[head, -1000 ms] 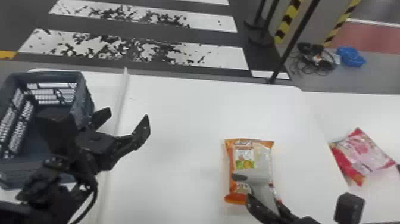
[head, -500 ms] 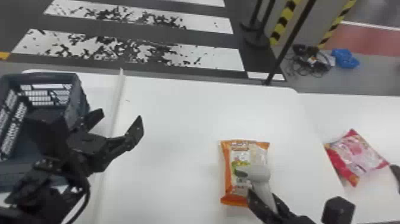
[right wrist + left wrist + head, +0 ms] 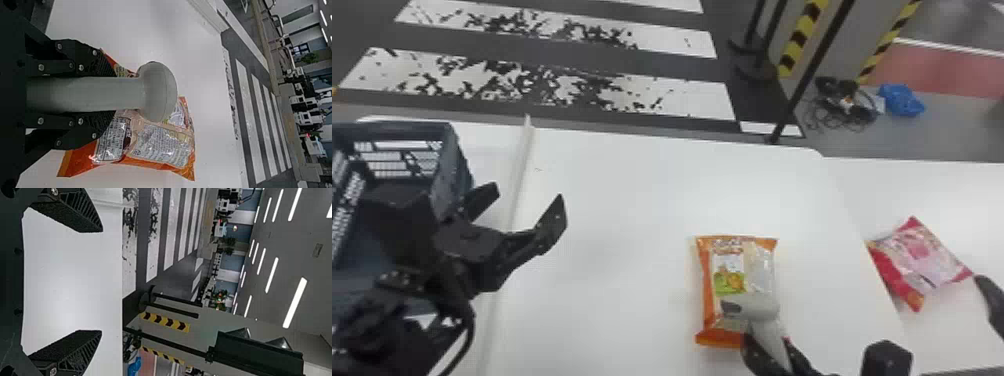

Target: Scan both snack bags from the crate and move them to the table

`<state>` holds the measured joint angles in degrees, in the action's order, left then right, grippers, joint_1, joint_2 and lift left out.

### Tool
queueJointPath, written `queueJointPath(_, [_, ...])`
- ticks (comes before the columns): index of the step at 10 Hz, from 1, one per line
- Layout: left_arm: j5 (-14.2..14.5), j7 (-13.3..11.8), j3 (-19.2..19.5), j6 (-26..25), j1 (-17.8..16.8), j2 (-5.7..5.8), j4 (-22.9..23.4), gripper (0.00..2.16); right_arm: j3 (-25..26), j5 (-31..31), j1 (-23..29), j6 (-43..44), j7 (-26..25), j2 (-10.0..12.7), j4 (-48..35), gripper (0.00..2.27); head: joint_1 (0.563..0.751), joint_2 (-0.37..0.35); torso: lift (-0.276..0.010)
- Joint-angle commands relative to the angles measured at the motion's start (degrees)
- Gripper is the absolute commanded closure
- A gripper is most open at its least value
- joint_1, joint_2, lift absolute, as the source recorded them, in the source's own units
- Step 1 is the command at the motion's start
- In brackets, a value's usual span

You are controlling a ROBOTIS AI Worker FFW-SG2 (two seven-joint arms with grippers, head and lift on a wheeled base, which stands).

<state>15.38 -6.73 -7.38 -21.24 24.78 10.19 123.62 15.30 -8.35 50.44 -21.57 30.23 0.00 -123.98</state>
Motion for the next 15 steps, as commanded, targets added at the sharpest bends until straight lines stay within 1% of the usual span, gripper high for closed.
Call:
queueJointPath(1, [0.0,-0.4,0.2,0.2,1.2,0.00,1.2,0.07,0.0,0.0,-1.3,0.7,0.0,0.1,2.8,2.24,0.695,-0.204,-0.087])
queueJointPath(3, [0.0,-0.5,0.6,0.4,1.9,0.00,2.0,0.07,-0.5,0.0,-2.1,0.9,0.0,0.1,5.0,2.24,0.695,-0.212,-0.087])
queueJointPath(4, [0.0,-0.5,0.7,0.4,1.9,0.00,1.9,0.07,-0.4,0.0,-2.1,0.9,0.1,0.1,4.8,2.24,0.695,-0.207,-0.087])
queueJointPath(5, [0.0,-0.5,0.7,0.5,1.9,-0.08,1.8,0.07,0.2,-1.1,-1.3,3.3,0.6,0.1,4.0,2.24,0.695,-0.205,-0.087])
queueJointPath(6, [-0.2,-0.4,0.7,0.5,1.9,-0.08,1.9,0.07,2.6,-4.6,-1.0,2.6,1.9,0.1,2.1,2.24,0.695,-0.203,-0.087])
queueJointPath(7, [-0.2,-0.5,0.7,0.4,1.9,-0.08,2.1,0.07,6.5,-9.1,-1.5,-0.5,3.6,0.1,0.0,2.24,0.695,-0.209,-0.087])
queueJointPath(8, [0.1,-0.7,0.7,0.2,2.5,-0.08,2.9,0.07,11.2,-12.3,-4.3,-6.7,5.2,0.1,-0.9,2.24,0.695,-0.218,-0.087])
queueJointPath(9, [0.0,-1.1,0.7,0.2,2.6,-0.08,3.0,0.07,15.4,-13.6,-8.4,-12.8,6.1,0.1,-0.7,2.24,0.695,-0.250,-0.087])
queueJointPath(10, [0.0,-1.2,0.9,0.0,3.0,-0.08,3.4,0.07,17.7,-13.4,-11.8,-14.4,6.2,0.1,1.2,2.24,0.695,-0.290,-0.087])
queueJointPath(11, [0.0,-1.3,1.1,-0.2,3.5,-0.08,4.2,0.07,18.9,-12.3,-15.7,-14.8,6.2,-2.3,5.1,2.24,0.695,-0.324,-0.087])
queueJointPath(12, [-0.4,-1.3,1.4,-0.3,4.2,-0.44,5.2,0.07,19.9,-11.7,-19.0,-15.0,6.2,-4.5,9.4,2.24,0.695,-0.350,-0.087])
queueJointPath(13, [-0.7,-1.3,1.7,-0.3,4.9,-0.52,5.7,0.07,19.9,-10.9,-21.9,-14.8,6.2,-7.1,14.4,2.24,0.695,-0.350,-0.087])
queueJointPath(14, [-1.1,-1.2,1.8,-0.5,5.4,-0.88,5.7,0.07,19.7,-9.6,-25.0,-13.0,7.4,-9.6,20.2,2.24,0.695,-0.350,-0.087])
queueJointPath(15, [-1.8,-1.2,1.6,-1.6,5.4,-1.05,5.7,0.07,19.1,-7.4,-28.6,-10.0,9.7,-11.9,26.6,2.23,0.695,-0.350,-0.087])
